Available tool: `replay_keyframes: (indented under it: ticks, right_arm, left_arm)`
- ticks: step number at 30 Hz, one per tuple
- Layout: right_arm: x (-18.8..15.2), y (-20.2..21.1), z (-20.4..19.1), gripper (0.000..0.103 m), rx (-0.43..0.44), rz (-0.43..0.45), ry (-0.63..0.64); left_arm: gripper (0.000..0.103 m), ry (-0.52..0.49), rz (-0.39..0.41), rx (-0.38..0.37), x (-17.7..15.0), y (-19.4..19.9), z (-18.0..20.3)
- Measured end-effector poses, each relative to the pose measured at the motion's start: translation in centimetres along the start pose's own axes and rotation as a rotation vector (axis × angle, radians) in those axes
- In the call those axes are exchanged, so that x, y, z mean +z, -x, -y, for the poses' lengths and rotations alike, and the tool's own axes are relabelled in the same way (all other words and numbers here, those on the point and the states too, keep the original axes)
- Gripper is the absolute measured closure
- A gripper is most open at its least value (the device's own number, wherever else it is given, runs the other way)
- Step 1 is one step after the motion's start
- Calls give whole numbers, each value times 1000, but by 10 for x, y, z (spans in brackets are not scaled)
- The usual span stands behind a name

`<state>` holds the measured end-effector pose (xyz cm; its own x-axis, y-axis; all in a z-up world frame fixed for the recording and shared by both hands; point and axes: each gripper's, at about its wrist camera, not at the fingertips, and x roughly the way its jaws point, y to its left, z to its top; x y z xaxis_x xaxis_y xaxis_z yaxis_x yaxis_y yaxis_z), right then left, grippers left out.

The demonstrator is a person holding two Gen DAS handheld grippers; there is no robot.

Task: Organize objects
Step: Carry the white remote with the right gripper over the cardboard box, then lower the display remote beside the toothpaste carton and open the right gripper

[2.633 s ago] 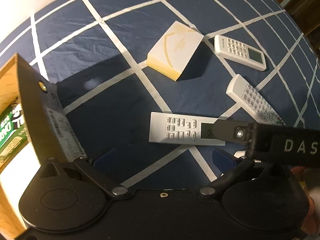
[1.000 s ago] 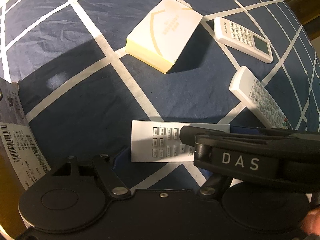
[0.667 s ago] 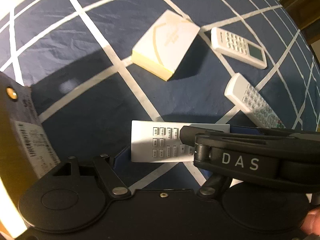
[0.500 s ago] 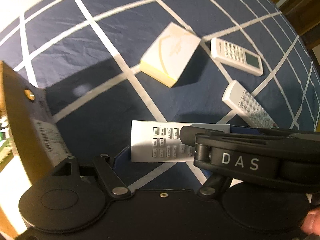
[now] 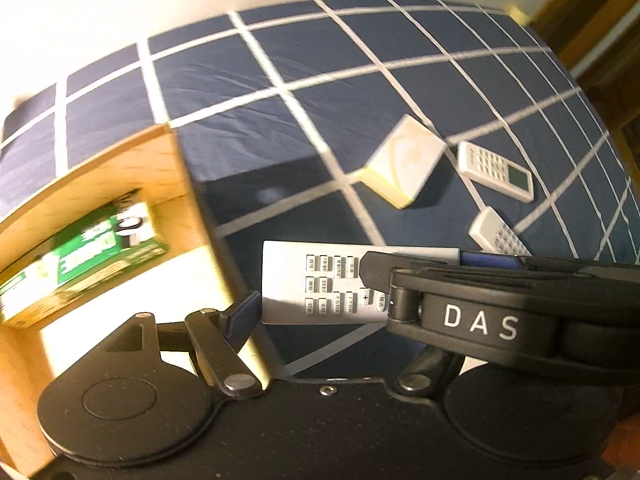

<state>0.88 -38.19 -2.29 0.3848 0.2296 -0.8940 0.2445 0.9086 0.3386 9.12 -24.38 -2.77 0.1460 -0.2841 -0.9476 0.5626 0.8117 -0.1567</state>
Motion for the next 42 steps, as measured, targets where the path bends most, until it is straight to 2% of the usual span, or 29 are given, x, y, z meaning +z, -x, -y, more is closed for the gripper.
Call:
replay_keyframes:
  ticks: [9, 22, 31, 42]
  right_arm:
    - [-11, 2, -71, 37, 38, 0, 131]
    - [-35, -26, -155, 37, 89, -77, 309]
    - [-39, -57, -186, 37, 105, -146, 398]
    - [-36, -115, -207, 37, 106, -243, 451]
  left_arm:
    - [31, 120, 62, 38, -25, 37, -57]
    - [31, 305, 85, 85, -67, 57, -132]
    - [31, 414, 68, 98, -79, 47, -168]
    - [31, 496, 10, 98, -82, 12, -208]
